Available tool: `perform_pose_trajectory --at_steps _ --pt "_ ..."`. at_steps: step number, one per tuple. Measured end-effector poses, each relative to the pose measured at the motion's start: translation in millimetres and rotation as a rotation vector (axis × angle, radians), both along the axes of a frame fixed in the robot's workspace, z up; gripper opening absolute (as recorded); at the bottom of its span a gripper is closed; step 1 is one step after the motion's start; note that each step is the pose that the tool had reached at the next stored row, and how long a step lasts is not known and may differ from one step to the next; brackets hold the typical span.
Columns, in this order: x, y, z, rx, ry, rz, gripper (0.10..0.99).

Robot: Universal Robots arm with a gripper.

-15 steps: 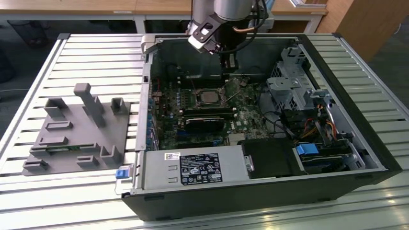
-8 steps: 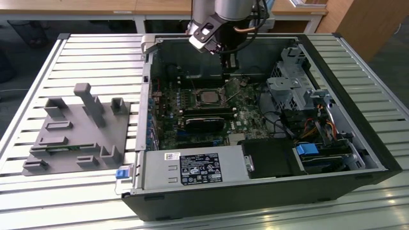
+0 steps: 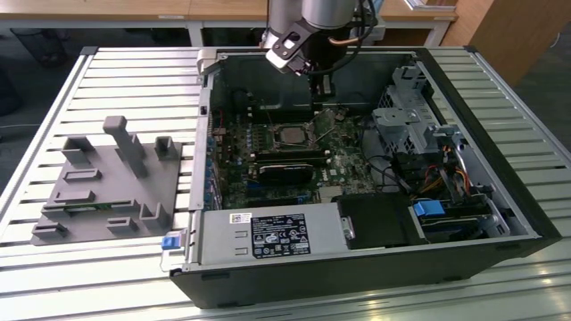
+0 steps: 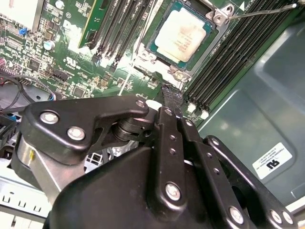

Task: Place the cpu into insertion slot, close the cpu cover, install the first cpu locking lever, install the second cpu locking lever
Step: 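Close the cpu cover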

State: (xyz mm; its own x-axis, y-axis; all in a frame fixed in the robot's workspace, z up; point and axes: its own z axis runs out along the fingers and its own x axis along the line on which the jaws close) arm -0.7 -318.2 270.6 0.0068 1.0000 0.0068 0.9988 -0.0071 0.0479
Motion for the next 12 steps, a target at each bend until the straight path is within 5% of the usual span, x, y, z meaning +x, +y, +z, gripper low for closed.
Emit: perform_pose_trajectory --at_steps 12 --pt "4.9 0.2 0.0 0.0 0.0 0.0 0.106"
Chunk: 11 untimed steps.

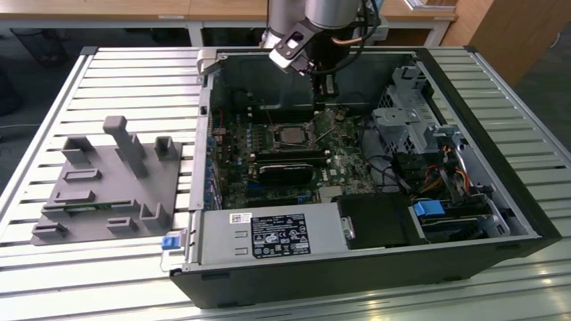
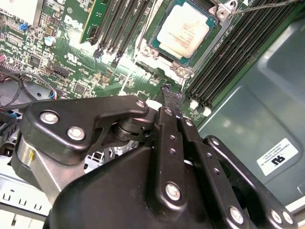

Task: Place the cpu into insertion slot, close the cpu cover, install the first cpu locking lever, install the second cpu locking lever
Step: 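Close the cpu cover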

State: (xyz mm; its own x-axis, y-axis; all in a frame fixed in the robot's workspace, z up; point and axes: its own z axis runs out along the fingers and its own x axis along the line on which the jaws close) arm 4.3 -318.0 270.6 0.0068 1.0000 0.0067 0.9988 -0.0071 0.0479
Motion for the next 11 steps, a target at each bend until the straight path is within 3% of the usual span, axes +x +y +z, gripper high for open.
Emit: perform_pose_trajectory --at_steps 11 --pt "3.5 0.2 0.0 0.0 0.0 0.0 0.106"
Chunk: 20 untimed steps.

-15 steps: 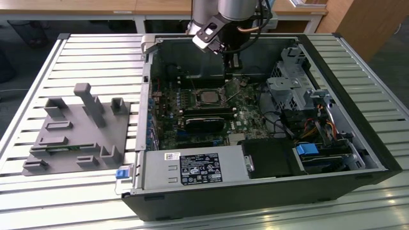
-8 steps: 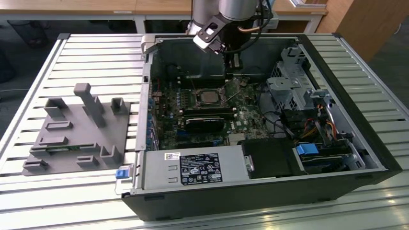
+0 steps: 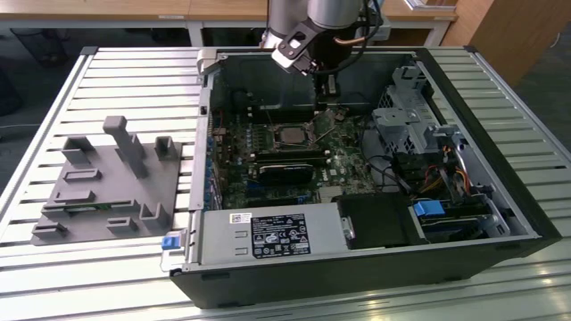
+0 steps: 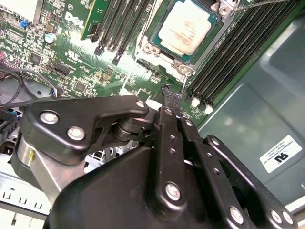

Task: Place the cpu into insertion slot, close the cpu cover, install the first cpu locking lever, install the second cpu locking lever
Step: 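Close the cpu cover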

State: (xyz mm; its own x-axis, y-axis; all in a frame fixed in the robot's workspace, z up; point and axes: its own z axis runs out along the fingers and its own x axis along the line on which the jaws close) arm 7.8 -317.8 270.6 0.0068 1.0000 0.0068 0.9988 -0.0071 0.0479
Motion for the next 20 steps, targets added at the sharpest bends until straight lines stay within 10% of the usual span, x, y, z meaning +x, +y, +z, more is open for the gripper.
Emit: perform_pose_trajectory --at_steps 20 --pt "7.3 0.2 0.0 0.0 0.0 0.0 0.106"
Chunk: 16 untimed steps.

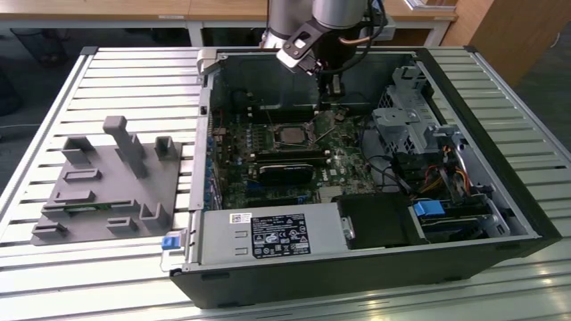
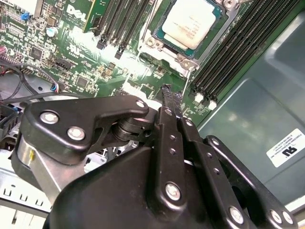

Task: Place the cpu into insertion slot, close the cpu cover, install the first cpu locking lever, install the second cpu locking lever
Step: 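Close the cpu cover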

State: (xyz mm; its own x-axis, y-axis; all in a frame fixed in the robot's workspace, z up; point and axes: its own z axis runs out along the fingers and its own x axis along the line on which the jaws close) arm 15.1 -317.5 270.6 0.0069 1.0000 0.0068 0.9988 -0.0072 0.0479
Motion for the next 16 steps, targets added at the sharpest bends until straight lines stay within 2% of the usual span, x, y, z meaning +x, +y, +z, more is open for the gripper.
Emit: perform_pose_trajectory --at_steps 16 --pt "5.4 0.4 0.0 0.0 0.0 0.0 0.106"
